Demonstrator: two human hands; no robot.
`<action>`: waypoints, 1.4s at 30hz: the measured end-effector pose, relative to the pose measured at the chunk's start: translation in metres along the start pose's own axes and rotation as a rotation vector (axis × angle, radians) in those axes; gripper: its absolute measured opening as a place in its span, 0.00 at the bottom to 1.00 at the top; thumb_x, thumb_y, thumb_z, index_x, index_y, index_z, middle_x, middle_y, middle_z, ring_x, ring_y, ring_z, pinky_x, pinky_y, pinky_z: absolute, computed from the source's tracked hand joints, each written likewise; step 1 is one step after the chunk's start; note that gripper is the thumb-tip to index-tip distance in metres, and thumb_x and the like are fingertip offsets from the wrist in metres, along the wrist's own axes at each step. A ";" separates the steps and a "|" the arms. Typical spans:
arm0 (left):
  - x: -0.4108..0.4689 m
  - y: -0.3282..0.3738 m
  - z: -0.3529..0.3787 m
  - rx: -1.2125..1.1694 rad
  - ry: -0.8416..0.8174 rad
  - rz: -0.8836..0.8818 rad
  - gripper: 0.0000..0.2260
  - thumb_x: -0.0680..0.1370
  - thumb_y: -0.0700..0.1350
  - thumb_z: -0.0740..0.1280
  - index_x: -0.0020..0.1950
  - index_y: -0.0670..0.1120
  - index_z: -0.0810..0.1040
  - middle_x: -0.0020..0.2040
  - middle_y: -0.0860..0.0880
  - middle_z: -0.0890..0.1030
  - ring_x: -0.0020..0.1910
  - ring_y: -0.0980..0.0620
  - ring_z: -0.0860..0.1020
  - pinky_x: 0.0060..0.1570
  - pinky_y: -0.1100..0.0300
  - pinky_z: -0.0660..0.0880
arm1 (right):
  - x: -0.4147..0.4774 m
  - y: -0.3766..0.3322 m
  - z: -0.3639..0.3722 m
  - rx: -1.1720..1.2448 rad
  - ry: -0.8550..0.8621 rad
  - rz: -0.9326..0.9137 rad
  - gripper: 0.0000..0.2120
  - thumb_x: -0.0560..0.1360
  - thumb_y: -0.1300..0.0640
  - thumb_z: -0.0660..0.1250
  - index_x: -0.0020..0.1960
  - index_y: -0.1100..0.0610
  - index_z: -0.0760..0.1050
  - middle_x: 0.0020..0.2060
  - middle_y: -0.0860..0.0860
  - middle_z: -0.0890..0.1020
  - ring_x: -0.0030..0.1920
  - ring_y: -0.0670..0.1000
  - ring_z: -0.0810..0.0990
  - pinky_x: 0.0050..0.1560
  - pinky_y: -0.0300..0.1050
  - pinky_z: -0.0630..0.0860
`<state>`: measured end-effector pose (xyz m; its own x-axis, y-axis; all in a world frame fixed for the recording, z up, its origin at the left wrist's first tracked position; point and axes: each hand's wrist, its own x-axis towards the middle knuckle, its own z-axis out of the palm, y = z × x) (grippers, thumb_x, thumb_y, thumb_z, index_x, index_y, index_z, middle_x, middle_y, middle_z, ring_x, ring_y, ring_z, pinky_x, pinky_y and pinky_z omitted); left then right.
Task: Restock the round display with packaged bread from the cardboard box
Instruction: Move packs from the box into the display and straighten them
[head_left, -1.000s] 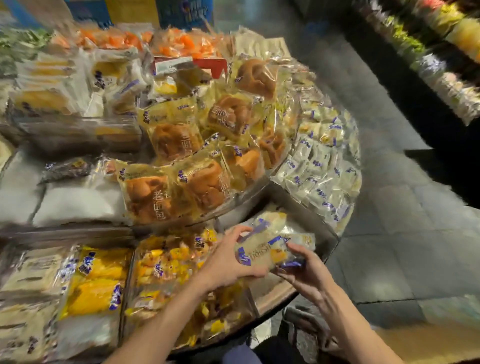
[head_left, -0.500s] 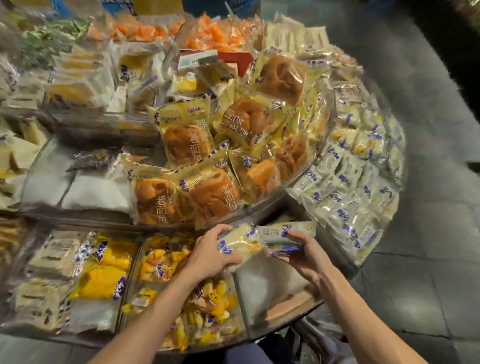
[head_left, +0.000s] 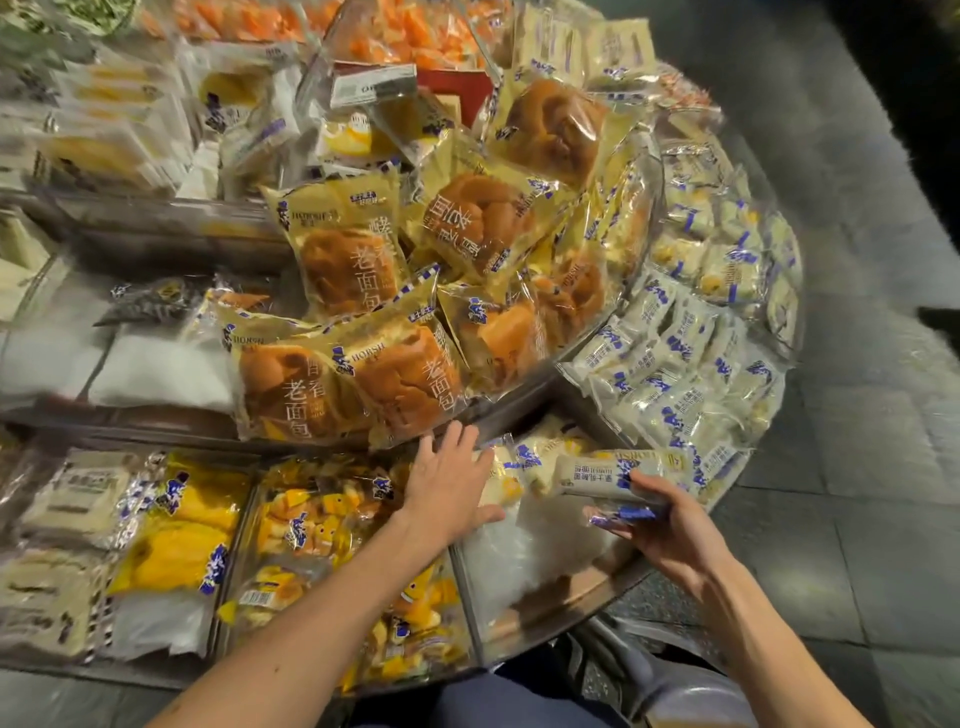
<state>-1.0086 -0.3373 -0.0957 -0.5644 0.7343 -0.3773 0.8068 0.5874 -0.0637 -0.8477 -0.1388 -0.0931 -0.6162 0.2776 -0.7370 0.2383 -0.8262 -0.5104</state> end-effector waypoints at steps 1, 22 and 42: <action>0.001 0.002 0.003 0.049 -0.023 0.010 0.37 0.75 0.68 0.63 0.77 0.48 0.62 0.71 0.44 0.64 0.71 0.43 0.61 0.68 0.44 0.60 | 0.000 0.000 0.001 -0.008 0.006 0.000 0.14 0.70 0.61 0.66 0.53 0.67 0.77 0.47 0.64 0.85 0.42 0.61 0.86 0.43 0.57 0.84; 0.005 0.036 -0.046 -0.780 -0.010 0.263 0.25 0.77 0.64 0.67 0.71 0.55 0.72 0.68 0.54 0.75 0.66 0.55 0.71 0.65 0.53 0.69 | -0.030 -0.001 0.019 -0.197 -0.092 0.064 0.12 0.70 0.60 0.68 0.51 0.66 0.78 0.44 0.62 0.84 0.41 0.58 0.84 0.44 0.56 0.84; 0.051 0.082 -0.103 -1.327 0.292 -0.079 0.13 0.73 0.43 0.76 0.54 0.49 0.77 0.45 0.51 0.82 0.42 0.54 0.82 0.43 0.62 0.81 | -0.047 -0.031 -0.037 0.073 0.014 -0.100 0.22 0.70 0.52 0.69 0.60 0.63 0.75 0.48 0.62 0.86 0.45 0.62 0.86 0.39 0.58 0.84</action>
<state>-0.9890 -0.2163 -0.0249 -0.7507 0.6308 -0.1961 0.0900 0.3918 0.9157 -0.7980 -0.1077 -0.0588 -0.6237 0.3665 -0.6904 0.1204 -0.8277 -0.5482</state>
